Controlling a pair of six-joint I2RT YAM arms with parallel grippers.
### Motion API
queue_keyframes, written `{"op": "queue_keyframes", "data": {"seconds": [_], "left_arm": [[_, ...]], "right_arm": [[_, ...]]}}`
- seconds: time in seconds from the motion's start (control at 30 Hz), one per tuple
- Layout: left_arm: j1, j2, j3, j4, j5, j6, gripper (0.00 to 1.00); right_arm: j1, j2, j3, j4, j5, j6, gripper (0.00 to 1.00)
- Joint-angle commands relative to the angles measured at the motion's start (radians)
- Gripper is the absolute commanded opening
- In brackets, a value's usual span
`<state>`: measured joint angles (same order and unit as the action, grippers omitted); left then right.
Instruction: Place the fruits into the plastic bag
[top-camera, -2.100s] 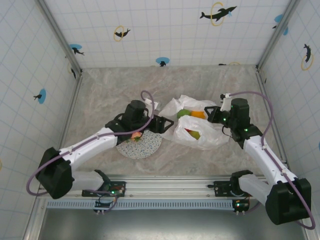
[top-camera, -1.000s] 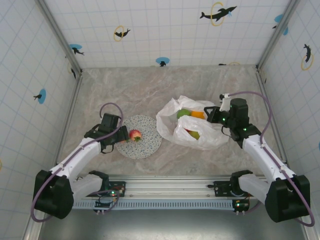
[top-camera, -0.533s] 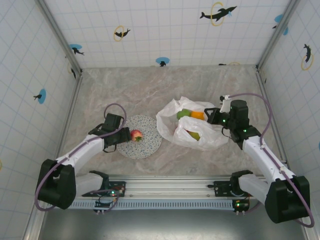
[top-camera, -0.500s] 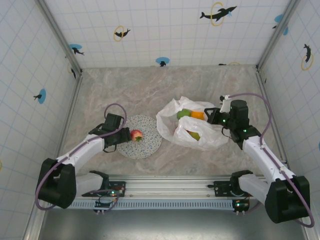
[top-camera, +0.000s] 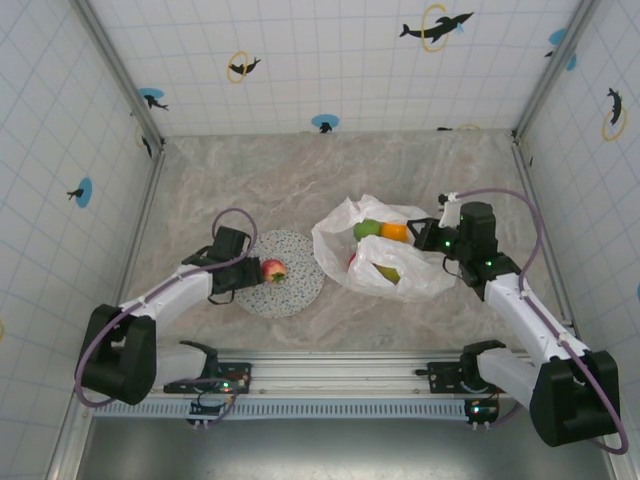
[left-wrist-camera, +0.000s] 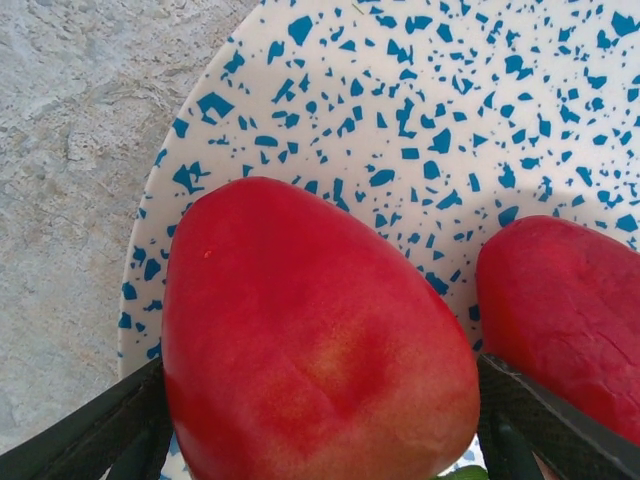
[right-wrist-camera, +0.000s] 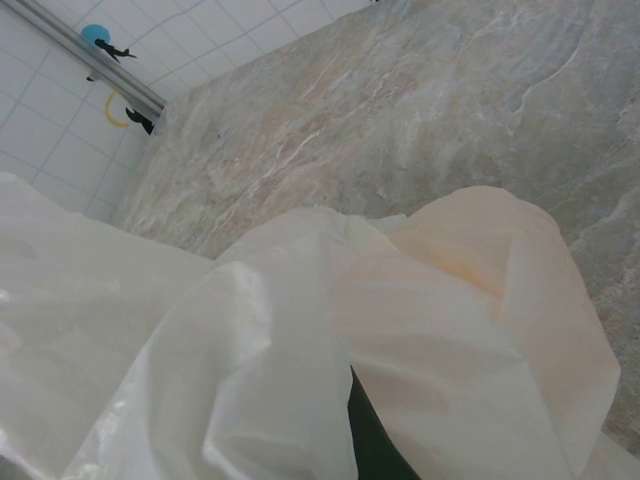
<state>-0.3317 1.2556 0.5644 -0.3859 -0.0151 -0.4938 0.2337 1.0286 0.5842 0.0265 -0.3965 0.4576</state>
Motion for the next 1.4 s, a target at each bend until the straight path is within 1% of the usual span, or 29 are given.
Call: {"op": "queue_keyframes", "data": {"seconds": [0.0, 0.23, 0.47, 0.67, 0.77, 0.83, 0.9, 0.97, 1.07, 1.13, 1.2, 1.27, 1.37], "left_arm": [[0.005, 0.029, 0.023, -0.016, -0.013, 0.024, 0.76], [0.006, 0.082, 0.06, -0.028, -0.035, 0.041, 0.72], [0.005, 0.066, 0.059, -0.025, -0.055, 0.04, 0.62], [0.005, -0.014, 0.044, -0.006, -0.072, 0.03, 0.56], [0.001, -0.096, 0.037, 0.002, -0.065, 0.026, 0.55], [-0.017, -0.168, 0.049, -0.004, -0.054, 0.025, 0.54], [-0.054, -0.232, 0.08, -0.008, -0.01, 0.029, 0.54], [-0.113, -0.282, 0.118, 0.008, 0.057, 0.024, 0.54], [-0.23, -0.315, 0.156, 0.087, 0.191, 0.014, 0.54], [-0.327, -0.288, 0.186, 0.143, 0.253, 0.004, 0.54], [-0.429, -0.234, 0.227, 0.171, 0.264, 0.019, 0.54], [-0.509, -0.161, 0.271, 0.191, 0.249, 0.05, 0.55], [-0.572, -0.033, 0.337, 0.2, 0.216, 0.084, 0.54]], "right_arm": [[-0.007, -0.012, -0.024, 0.034, -0.018, 0.0, 0.0], [-0.024, -0.035, -0.037, 0.02, -0.024, -0.008, 0.0], [-0.03, -0.045, -0.043, 0.02, -0.031, -0.003, 0.0], [-0.032, -0.048, -0.041, 0.015, -0.033, -0.004, 0.0], [-0.032, -0.046, -0.034, 0.015, -0.034, -0.002, 0.0], [-0.031, -0.048, -0.031, 0.012, -0.033, 0.002, 0.0], [-0.031, -0.052, -0.031, 0.011, -0.033, 0.005, 0.0], [-0.03, -0.056, -0.035, 0.015, -0.032, 0.011, 0.0], [-0.031, -0.052, -0.03, 0.017, -0.031, 0.017, 0.0], [-0.027, -0.05, -0.025, 0.022, -0.031, 0.021, 0.0], [-0.026, -0.046, -0.02, 0.026, -0.03, 0.024, 0.0], [-0.023, -0.039, -0.013, 0.03, -0.03, 0.027, 0.0], [-0.016, -0.032, -0.009, 0.032, -0.032, 0.033, 0.0]]}}
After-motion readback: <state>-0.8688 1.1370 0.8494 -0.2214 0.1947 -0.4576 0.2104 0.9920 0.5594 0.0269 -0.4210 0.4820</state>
